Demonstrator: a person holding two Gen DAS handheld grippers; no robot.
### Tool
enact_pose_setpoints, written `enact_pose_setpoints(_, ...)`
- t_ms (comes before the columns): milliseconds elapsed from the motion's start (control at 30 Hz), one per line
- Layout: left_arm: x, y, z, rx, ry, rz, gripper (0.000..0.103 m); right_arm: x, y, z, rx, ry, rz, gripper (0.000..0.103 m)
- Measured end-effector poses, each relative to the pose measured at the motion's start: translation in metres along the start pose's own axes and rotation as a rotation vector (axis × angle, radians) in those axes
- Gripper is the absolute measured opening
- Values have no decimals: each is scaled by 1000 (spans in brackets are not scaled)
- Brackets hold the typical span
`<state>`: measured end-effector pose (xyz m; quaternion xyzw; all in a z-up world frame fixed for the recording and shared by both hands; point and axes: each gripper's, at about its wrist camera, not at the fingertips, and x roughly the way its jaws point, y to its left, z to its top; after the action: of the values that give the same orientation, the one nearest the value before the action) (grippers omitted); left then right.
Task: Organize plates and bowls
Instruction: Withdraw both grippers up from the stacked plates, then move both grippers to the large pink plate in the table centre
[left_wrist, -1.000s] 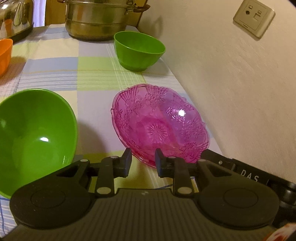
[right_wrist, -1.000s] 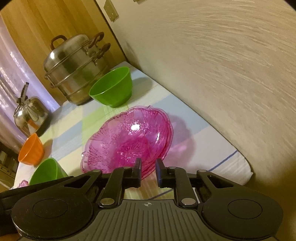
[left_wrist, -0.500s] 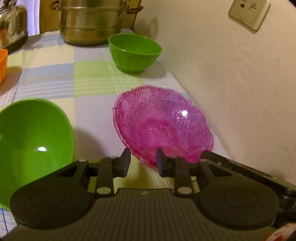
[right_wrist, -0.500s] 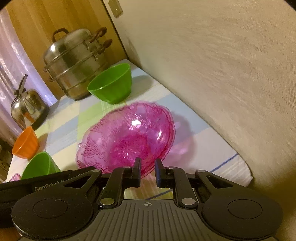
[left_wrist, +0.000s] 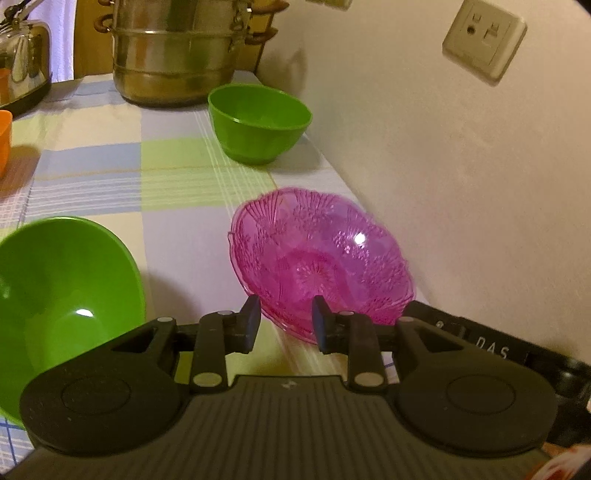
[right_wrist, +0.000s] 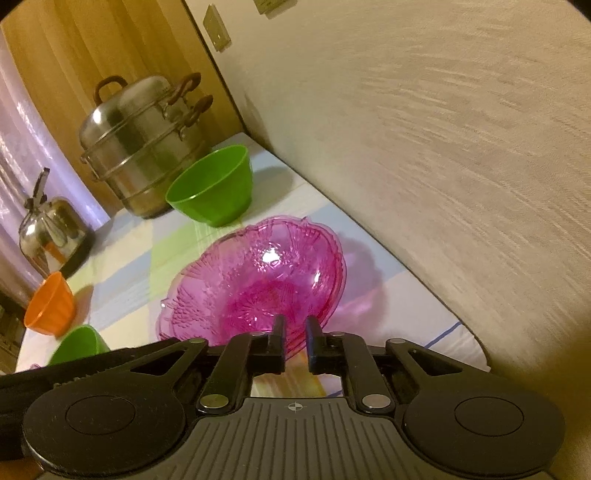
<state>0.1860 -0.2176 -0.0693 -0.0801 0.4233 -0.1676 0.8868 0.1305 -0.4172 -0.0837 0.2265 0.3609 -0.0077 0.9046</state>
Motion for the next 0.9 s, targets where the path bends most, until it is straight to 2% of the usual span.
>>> enact_pose_setpoints(67,-10,1,3,-22,-10,-10,26,-7,2,1,8,-7,7,40)
enact_pose_setpoints(133,-22,4,6,-38,-26,-17,26,-15,5,3,22,-14,20,42)
enact_pose_setpoints(233,-42,9,13,-55,-55,-20,32,-31,14,7,35,-19,35,44)
enact_pose_setpoints(567,-136,53,19,-83,-177,19,69,-87,77,6,22,-30,100,61)
enact_pose_setpoints(800,-197,106,1,-119,-253,88,83,-113,146,-13,-57,-22,186,68)
enact_pose_setpoints(900,-221,133,-10,-127,-267,160,84,-112,178,-24,-120,2,216,70)
